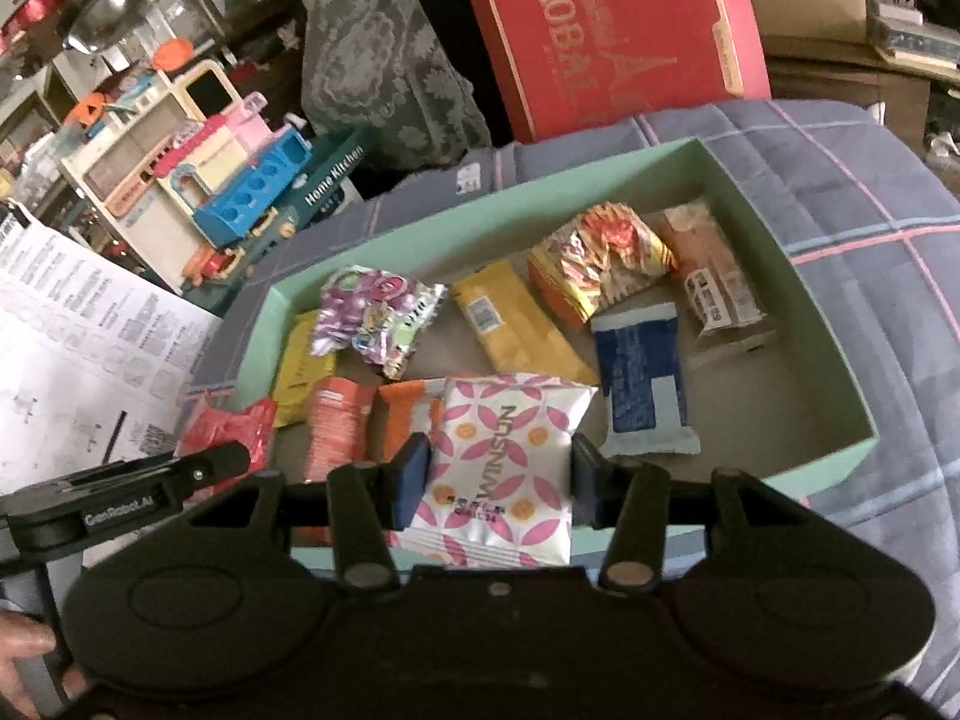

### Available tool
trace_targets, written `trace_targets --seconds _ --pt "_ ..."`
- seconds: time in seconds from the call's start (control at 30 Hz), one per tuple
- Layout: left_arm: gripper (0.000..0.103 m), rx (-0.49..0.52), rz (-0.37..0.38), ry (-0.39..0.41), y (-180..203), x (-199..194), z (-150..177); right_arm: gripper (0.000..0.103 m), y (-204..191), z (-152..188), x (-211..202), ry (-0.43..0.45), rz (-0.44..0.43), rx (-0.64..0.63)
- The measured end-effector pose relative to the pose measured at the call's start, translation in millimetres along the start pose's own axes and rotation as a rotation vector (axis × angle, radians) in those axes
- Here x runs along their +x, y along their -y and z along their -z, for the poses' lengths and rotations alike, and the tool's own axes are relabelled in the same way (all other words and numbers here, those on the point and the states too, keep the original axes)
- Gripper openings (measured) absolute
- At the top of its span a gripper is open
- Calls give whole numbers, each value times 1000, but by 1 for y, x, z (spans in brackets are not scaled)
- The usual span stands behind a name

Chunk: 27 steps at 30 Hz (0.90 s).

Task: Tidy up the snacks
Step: 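Carry both packets into the green box and open both grippers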

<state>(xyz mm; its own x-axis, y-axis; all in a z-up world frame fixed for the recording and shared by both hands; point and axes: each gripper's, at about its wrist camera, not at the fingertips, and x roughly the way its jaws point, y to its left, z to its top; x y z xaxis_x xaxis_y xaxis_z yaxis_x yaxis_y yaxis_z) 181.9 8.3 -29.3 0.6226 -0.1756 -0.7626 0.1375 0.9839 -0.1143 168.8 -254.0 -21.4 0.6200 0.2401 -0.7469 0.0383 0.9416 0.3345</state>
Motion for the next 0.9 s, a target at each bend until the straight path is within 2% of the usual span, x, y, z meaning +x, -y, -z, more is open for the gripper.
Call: trace_targets --seconds 0.1,0.13,0.17,0.2,0.23,0.27,0.3,0.37,0.5,0.9 --pt "37 8 -8 -11 0 8 0 48 2 0 11 -22 8 6" --pt "38 12 -13 -13 0 10 1 51 2 1 14 -28 6 5" --pt "45 15 -21 -15 0 11 1 53 2 0 16 -34 2 4" --pt "61 17 -32 -8 1 11 1 59 2 0 17 -36 0 4" --pt "73 20 -39 -1 1 10 2 81 2 -1 16 -35 -2 7" --pt "97 20 -51 10 2 9 2 102 2 -1 14 -20 3 13" --pt "103 19 -67 25 3 6 2 103 2 -1 11 1 7 19" --pt "103 31 -91 47 5 2 3 103 3 -2 6 14 5 29" --pt "103 42 -110 34 9 -2 5 103 9 -2 -1 17 13 54" --pt "103 37 -98 43 20 -39 24 103 12 11 -43 50 -12 74"
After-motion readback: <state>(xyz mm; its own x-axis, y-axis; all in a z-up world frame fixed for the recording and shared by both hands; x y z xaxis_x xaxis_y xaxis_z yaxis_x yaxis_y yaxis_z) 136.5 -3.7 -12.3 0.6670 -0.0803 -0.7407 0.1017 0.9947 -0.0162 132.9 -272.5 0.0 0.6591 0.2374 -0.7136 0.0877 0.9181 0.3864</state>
